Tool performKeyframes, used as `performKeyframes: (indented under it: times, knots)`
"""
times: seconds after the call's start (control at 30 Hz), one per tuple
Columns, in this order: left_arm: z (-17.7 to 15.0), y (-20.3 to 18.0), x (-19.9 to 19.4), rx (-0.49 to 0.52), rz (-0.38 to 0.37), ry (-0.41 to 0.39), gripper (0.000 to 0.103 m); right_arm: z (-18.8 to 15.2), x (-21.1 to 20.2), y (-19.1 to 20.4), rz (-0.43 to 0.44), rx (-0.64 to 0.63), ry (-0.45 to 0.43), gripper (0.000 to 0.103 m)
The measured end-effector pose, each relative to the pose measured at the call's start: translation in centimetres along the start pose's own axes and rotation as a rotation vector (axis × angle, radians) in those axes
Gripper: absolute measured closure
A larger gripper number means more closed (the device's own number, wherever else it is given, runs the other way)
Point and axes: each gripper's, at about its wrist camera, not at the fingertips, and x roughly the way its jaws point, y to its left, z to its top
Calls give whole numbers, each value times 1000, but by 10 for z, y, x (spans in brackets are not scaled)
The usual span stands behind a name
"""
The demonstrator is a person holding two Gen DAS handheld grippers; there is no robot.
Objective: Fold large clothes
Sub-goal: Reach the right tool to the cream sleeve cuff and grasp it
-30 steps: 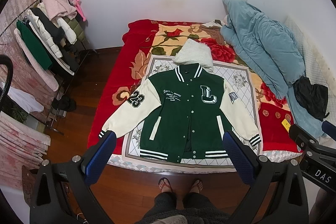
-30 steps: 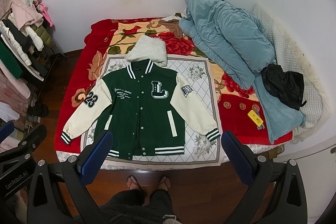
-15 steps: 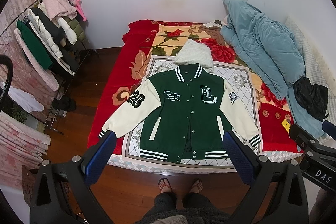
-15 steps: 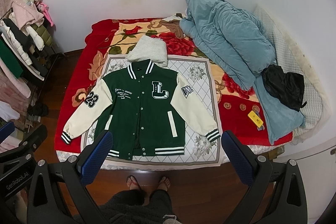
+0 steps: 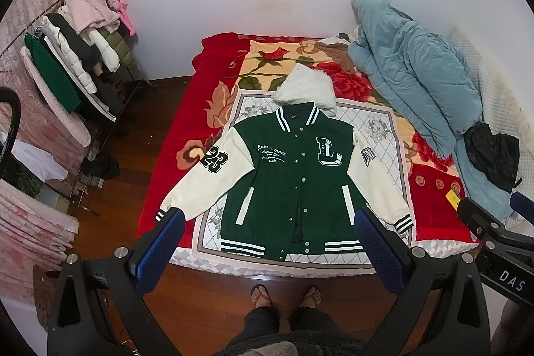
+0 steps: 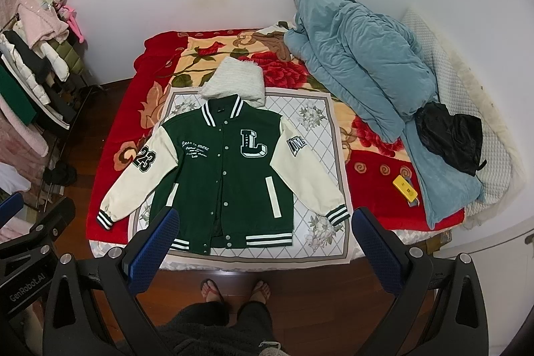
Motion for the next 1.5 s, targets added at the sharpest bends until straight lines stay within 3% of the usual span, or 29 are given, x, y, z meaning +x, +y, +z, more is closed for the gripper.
performKeyframes:
  times: [0.17, 0.3, 0.47, 0.63, 0.77, 0.93, 1.17, 1.37, 1.47, 1.5]
  knots:
    - [12, -3, 6, 0, -1, -20, 0, 2, 2, 1, 2, 7, 1, 0]
    - [25, -2, 36, 16, 13, -75, 0, 15, 13, -7, 29, 49, -15, 0]
    - [30, 1, 92, 48, 35, -102, 0, 18, 74, -44, 60, 230, 26, 0]
    - [44, -15, 161, 65, 43, -93, 0, -8, 167, -104, -18, 426, 89, 21]
    - [50, -39, 227, 84, 97, -40, 0, -39, 257, -164, 13, 615, 188, 21]
    - [44, -78, 321, 105, 172, 66, 0, -99, 398, -249, 40, 907, 331, 21]
    - [18, -121, 447, 147, 224, 209, 0, -180, 581, -313, 30, 1189, 509, 21]
    - [-5, -161, 538, 221, 233, 288, 0, -205, 665, -329, -47, 1306, 503, 21]
    - [-8, -185, 564, 269, 220, 283, 0, -197, 683, -324, -135, 1245, 532, 33]
    - [-8, -194, 571, 290, 220, 280, 0, -191, 684, -320, -166, 1203, 511, 41]
